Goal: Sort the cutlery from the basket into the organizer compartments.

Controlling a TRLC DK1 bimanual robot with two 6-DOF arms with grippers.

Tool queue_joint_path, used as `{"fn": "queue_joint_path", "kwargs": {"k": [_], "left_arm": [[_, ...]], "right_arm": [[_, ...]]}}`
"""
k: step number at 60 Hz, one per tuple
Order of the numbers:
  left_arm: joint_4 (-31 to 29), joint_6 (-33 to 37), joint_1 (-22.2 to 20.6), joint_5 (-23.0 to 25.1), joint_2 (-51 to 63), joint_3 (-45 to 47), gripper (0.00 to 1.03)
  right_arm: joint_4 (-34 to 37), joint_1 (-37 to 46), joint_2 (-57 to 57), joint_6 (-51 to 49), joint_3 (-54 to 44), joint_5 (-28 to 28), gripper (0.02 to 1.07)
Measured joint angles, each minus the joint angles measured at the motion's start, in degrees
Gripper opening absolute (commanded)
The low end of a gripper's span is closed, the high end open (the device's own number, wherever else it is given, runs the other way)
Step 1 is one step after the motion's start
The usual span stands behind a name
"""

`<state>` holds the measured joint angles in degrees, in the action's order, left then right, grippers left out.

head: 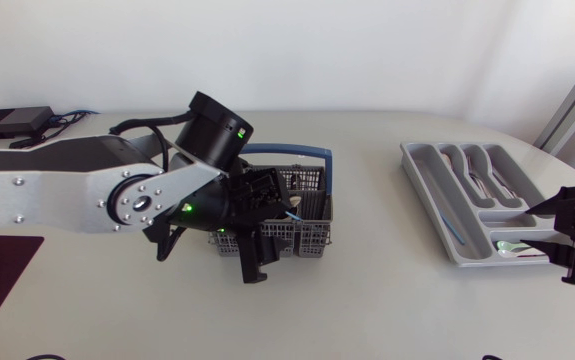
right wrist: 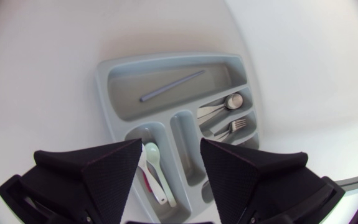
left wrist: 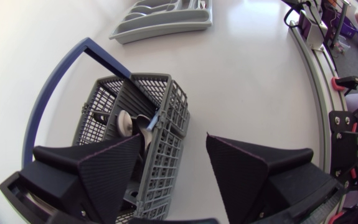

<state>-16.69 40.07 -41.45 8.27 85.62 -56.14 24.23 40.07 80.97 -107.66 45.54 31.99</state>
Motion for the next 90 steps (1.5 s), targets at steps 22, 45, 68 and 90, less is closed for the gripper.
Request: {"fn": "queue_joint_path", "kwargs": {"k": [22,45,68,90], "left_arm": [[2.95,-1.51,0.55,1.42,2.4,-1.46,0.46],[3.78,-2.16,1.66,3.3,2.95,-1.53,0.29],[3.96,-2.58,2.43,4.81,3.69,-2.38,0.15],[2.01,-2.54,2.84,6.29,5.11,-5.2,0.04]], "right_arm": [[0.04,-3.48,-8.33,5.73,-10.16,4.04,0.72],[0.02,-9.66,-18.49,12.0,-18.6,4.92,0.72],[-0.02,-15.91,-27.3,18.8,-22.86,5.27,0.72],[-0.85,-16.79,-28.26,19.87,-24.3,4.74,0.72]]}}
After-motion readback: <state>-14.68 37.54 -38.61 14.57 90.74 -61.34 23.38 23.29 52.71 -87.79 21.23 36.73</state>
